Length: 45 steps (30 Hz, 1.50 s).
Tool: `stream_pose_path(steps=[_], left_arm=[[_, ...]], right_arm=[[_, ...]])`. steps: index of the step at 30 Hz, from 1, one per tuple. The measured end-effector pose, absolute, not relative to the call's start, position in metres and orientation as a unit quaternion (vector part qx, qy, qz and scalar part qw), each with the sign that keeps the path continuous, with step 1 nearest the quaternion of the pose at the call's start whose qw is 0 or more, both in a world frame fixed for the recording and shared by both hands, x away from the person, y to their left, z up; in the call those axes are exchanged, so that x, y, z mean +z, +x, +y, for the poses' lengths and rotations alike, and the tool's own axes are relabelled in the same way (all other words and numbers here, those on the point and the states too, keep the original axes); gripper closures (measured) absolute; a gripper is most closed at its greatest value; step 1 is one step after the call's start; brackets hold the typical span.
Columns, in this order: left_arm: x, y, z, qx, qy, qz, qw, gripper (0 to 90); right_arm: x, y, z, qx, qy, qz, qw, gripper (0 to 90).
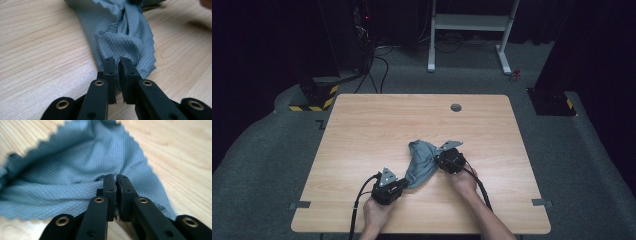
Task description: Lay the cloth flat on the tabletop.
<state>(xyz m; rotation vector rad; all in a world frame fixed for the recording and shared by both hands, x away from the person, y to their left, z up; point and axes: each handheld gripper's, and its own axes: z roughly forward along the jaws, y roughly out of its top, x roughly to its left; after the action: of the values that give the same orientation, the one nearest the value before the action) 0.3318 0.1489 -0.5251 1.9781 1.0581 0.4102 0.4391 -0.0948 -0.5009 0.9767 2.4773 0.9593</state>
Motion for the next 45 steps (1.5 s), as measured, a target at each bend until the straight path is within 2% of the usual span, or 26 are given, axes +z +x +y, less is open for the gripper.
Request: stream_pose_path(steps=[4,8,11,19,25,27,31,45], left_arm=[[-0.525,0.332,0.148,0.167,0.783,0.434,0.412,73.6],[-0.525,0.331,0.151,0.175,0.772,0.446,0.418,58.9],[-0.525,0.329,0.152,0.185,0.765,0.452,0.420,54.8],[-0.524,0.325,0.160,0.208,0.736,0.480,0.430,52.3],[-0.525,0.327,0.158,0.207,0.745,0.479,0.416,49.6],[-0.526,0.330,0.154,0.196,0.755,0.481,0.400,47.5],[-0.526,0.333,0.151,0.196,0.767,0.474,0.385,46.4],[-0.526,0.334,0.152,0.185,0.765,0.479,0.390,45.1]], right_arm=[[-0.504,0.441,-0.098,0.335,0.349,0.862,0.150,75.3],[-0.493,0.430,-0.118,0.369,0.359,0.843,0.155,76.2],[-0.490,0.421,-0.132,0.372,0.359,0.841,0.159,79.1],[-0.499,0.416,-0.127,0.358,0.348,0.854,0.146,81.5],[-0.507,0.429,-0.113,0.354,0.375,0.844,0.149,75.9],[-0.508,0.431,-0.111,0.348,0.371,0.847,0.150,77.7],[-0.509,0.431,-0.111,0.340,0.364,0.855,0.145,88.6],[-0.494,0.391,-0.143,0.343,0.348,0.862,0.131,89.0]])
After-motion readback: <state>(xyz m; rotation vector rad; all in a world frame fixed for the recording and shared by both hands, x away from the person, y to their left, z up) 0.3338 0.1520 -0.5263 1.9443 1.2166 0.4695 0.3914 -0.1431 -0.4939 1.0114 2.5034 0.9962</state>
